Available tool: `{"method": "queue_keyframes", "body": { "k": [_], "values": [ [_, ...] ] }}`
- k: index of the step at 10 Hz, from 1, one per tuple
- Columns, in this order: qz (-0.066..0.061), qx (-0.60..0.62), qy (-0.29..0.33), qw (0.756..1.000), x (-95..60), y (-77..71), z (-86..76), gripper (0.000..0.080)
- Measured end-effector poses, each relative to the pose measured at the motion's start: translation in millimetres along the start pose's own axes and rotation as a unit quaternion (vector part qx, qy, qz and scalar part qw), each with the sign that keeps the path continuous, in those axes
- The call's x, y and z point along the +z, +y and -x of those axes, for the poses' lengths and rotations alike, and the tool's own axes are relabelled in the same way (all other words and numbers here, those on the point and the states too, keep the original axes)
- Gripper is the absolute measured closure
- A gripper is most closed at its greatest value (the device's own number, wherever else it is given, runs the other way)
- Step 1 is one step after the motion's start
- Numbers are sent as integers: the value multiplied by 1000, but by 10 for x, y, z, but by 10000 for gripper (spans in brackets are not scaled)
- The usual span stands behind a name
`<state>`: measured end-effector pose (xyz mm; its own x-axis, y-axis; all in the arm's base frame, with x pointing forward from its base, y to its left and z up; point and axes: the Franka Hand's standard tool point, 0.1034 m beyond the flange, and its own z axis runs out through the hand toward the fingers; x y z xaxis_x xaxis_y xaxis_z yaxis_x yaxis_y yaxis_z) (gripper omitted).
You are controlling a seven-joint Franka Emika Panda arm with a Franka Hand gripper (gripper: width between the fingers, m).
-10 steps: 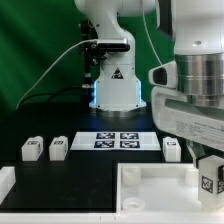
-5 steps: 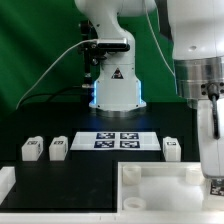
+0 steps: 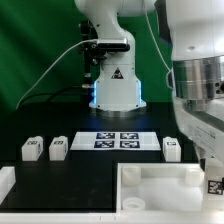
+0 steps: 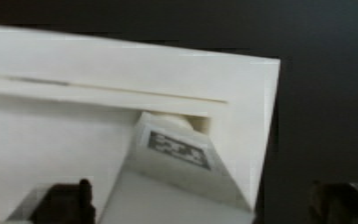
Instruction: Assemble one leg
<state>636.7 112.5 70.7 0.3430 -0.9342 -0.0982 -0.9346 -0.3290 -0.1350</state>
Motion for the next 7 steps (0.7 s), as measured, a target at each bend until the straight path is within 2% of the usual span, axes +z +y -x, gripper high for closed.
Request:
{"method": "queue_keyframes", "body": {
  "k": [2,4,5,6,7],
  "values": [
    [0,-121,3,993,9,31,-12,154],
    [1,-228,3,974,12,35,-21,151],
    [17,-330,5,944,27,43,7,151],
    [36,-408,3,912,0,1,105,151],
    [46,-501,-1,864,-20,-39,156,151]
  ]
}}
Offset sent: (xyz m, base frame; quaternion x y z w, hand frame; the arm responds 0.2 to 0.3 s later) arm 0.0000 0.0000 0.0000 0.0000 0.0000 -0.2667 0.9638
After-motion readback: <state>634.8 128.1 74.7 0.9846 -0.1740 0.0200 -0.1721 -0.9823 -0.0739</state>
